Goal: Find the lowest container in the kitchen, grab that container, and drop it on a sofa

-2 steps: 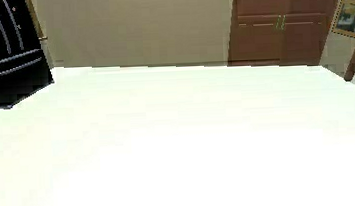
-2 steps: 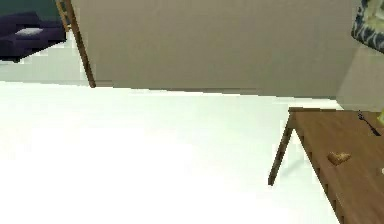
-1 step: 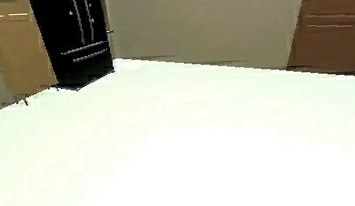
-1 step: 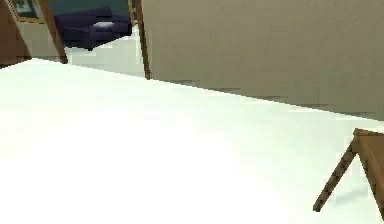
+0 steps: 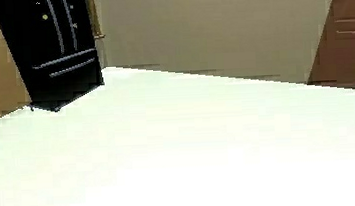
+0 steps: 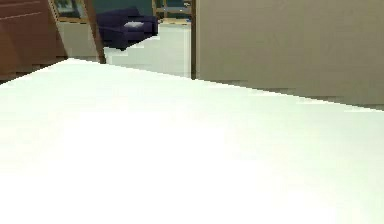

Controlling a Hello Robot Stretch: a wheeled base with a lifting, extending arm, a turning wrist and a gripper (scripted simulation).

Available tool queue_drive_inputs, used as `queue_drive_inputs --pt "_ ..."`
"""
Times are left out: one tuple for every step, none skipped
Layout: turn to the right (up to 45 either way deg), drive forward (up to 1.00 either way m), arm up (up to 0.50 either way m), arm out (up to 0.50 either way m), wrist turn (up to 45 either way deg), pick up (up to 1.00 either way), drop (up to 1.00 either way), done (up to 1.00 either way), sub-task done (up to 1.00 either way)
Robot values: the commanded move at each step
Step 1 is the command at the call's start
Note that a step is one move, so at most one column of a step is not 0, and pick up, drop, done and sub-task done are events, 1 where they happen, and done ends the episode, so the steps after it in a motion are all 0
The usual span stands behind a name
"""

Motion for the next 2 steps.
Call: queue_drive_inputs --pt "-45.0 0.0 0.0 0.0 0.0 0.0 0.0 0.0 0.0" --pt "-21.0 0.0 0.0 0.0 0.0 0.0 0.0 0.0 0.0"
